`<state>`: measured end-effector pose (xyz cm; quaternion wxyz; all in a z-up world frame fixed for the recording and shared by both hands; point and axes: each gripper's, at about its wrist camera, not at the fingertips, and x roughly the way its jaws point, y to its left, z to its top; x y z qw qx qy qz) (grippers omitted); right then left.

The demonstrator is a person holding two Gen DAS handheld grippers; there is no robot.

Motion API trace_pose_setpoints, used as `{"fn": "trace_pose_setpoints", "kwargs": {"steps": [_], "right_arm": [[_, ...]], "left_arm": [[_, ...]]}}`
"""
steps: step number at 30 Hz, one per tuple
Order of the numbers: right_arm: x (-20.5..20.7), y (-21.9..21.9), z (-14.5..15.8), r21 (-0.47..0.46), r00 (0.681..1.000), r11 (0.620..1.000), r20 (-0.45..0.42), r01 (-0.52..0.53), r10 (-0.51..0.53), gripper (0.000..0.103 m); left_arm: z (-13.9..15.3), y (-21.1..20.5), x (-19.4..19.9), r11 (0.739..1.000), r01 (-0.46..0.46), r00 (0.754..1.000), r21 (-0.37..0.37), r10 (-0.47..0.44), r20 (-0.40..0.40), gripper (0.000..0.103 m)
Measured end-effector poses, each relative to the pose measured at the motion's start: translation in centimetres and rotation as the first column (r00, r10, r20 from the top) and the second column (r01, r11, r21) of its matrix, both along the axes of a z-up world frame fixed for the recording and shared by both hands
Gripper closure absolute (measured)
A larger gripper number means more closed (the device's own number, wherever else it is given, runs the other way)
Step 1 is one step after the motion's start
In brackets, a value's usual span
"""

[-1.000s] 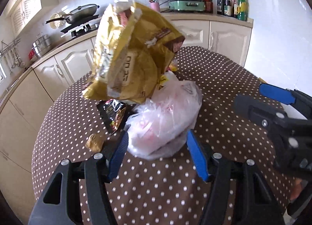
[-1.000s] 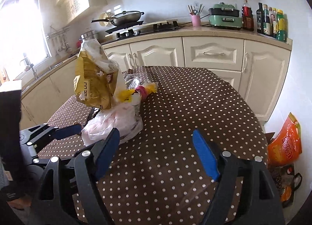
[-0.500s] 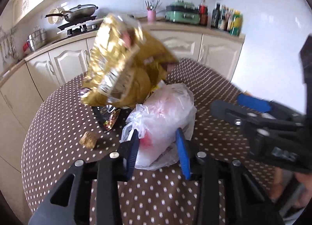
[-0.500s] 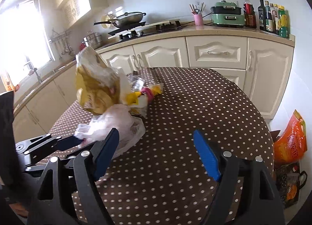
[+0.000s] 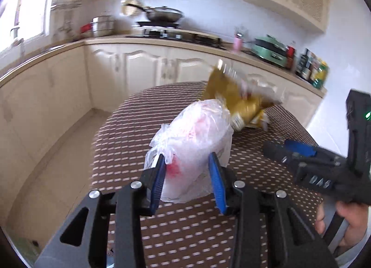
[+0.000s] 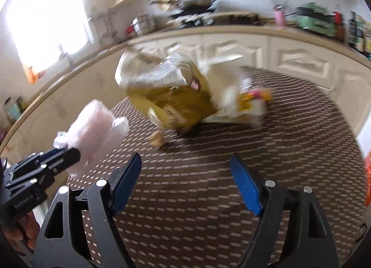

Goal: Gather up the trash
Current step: 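Grasp the clear plastic bag with the left tool while the right tool grasps the brown nut, then carry both items over the blue bin and open both tools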

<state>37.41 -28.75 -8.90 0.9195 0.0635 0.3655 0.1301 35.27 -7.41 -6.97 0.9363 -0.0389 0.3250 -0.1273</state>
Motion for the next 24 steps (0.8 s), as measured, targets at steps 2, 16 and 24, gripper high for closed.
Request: {"fn": "trace_pose_setpoints", "kwargs": {"steps": [2, 16, 24], "right_arm": [[1.1, 2.2, -0.6, -0.023, 0.999, 0.999, -0.028, -0.042, 0.042, 0.031], [7.8, 8.1, -3.4, -0.168, 0.989, 0.983, -0.136, -0.075, 0.052, 0.073], [5.5, 8.3, -2.5, -0.148, 0.992, 0.986, -0.107, -0.082, 0.066, 0.076]], "left_arm": [[-0.1, 1.5, 0.1, 1.0, -0.027, 1.0, -0.014, 0.027, -0.004, 0.067], [-2.2, 6.4, 2.0, 0.993, -0.083, 0.996, -0.084, 0.08, -0.042, 0.067], [-2.2, 7.2, 1.0, 0.99, -0.088, 0.995, -0.113, 0.084, -0.046, 0.067]]}}
